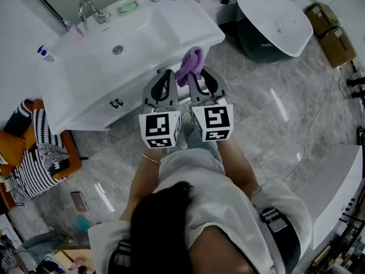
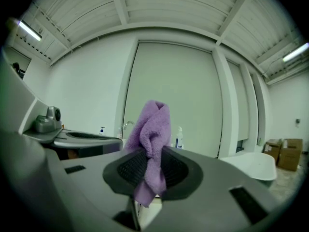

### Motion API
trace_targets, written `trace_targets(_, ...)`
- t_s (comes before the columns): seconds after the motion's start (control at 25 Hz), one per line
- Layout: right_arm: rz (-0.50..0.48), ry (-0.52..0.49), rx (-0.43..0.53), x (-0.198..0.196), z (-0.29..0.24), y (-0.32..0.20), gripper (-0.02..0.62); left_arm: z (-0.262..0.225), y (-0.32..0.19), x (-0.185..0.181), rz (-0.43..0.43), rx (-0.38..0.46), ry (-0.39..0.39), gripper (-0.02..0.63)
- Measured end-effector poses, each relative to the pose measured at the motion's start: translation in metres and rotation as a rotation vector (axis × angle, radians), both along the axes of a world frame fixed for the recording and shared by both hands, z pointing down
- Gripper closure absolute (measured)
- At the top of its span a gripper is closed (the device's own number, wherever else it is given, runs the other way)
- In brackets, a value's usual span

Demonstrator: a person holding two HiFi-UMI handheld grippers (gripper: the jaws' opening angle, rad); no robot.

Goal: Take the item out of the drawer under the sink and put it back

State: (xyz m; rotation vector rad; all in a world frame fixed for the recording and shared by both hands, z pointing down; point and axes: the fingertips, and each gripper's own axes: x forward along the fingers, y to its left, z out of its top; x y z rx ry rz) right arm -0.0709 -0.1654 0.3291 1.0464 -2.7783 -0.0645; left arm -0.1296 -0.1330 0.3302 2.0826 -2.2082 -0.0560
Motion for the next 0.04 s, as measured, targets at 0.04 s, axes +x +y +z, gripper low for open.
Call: trace_targets(0.04, 0.002, 0.000, 0.001, 0.0011, 0.0000, 0.0002, 0.506, 0.0002, 0.0004, 0.0010, 0.000, -0.001, -0.001, 0.603)
